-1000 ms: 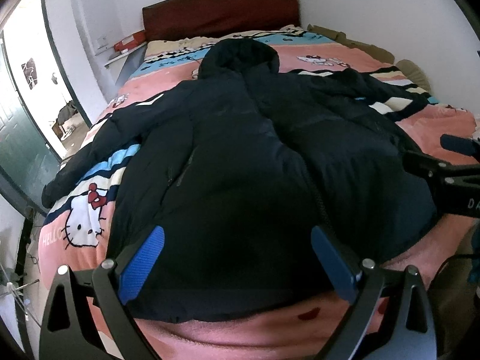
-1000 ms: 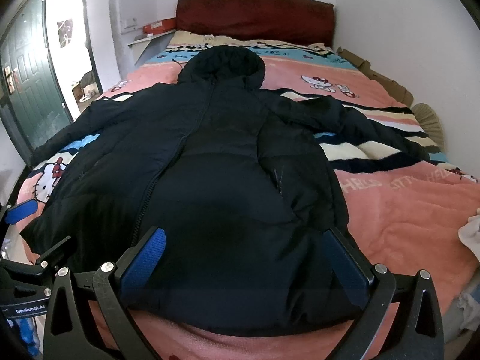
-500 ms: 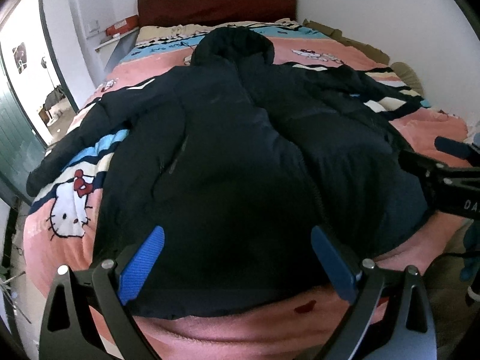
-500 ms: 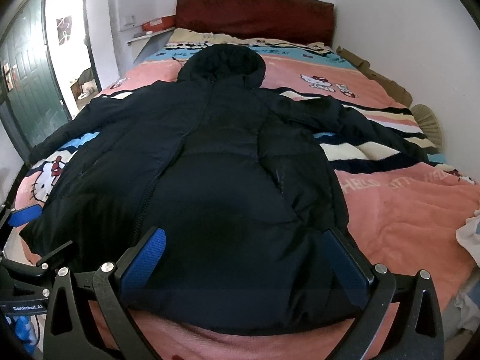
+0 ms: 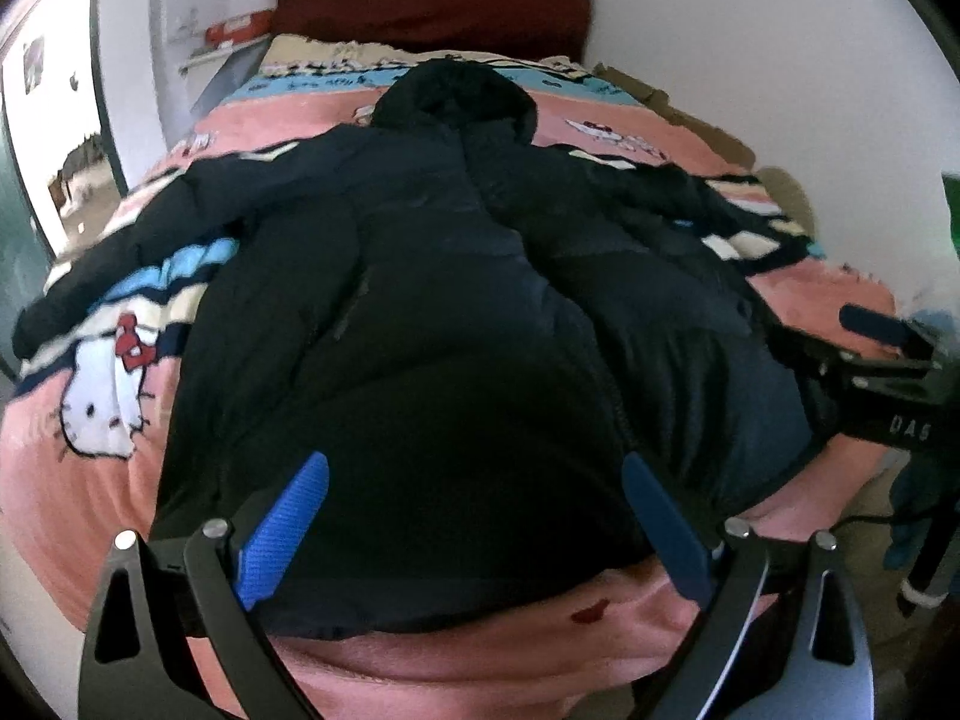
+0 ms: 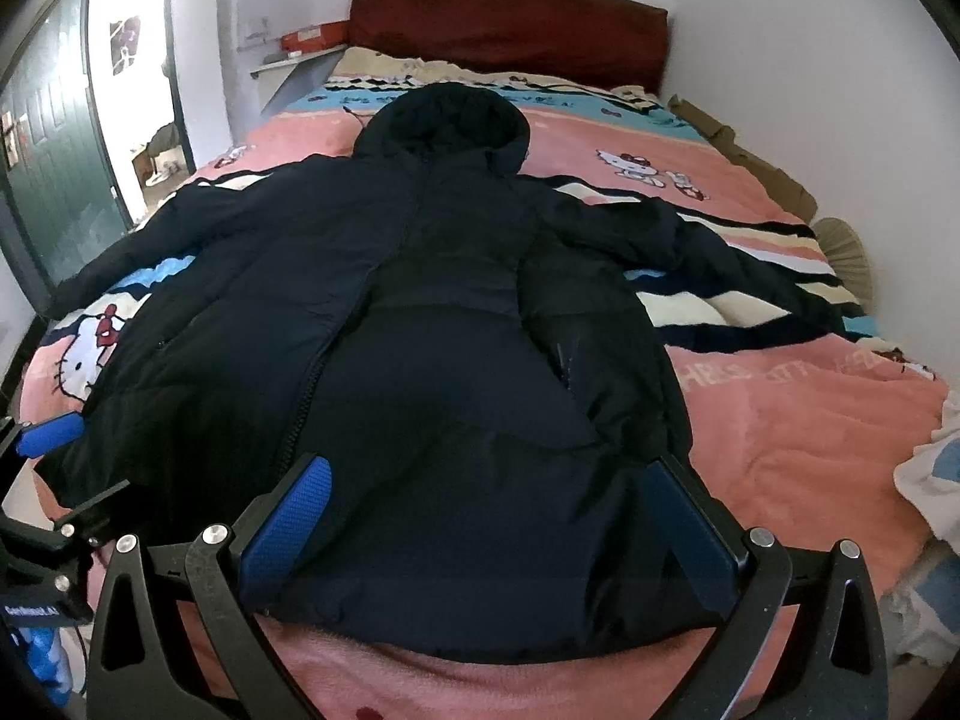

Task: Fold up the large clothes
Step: 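Grasp the jacket sleeve nearest the left gripper and lift it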

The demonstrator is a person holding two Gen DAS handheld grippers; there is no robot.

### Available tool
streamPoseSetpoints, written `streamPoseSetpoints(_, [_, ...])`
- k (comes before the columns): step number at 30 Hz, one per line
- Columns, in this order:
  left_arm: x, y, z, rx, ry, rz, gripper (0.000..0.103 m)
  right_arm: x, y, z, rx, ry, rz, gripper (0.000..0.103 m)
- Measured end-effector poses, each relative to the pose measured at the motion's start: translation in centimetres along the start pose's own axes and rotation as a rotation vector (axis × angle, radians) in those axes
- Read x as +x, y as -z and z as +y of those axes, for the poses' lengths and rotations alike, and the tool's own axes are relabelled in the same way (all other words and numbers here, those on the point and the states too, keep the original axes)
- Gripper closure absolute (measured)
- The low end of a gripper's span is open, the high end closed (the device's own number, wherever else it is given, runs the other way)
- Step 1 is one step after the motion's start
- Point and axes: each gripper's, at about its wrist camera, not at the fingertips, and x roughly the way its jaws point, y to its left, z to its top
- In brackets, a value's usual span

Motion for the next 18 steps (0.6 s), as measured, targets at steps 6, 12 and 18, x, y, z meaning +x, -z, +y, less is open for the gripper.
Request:
streamPoseSetpoints(6, [-0.9,-0.4,5.7,-0.131,0.004,-0.024,0.003,0.2,-1.8,1.4,-0.027,0.003,0.011,0.001])
streamPoseSetpoints(12, [-1.6,-1.0,14.5,-0.296,-0.023,-0.037,0.003,0.7,-5.0,2.8,-0.013,-0.040,-0.001,0.001])
streamPoseSetpoints(18, [-2.1,-2.2,23.0,-0.448,-0.103,-0.103,0.004,1.3,-7.2,3.6,0.012,-0.042,-0.015,0.001])
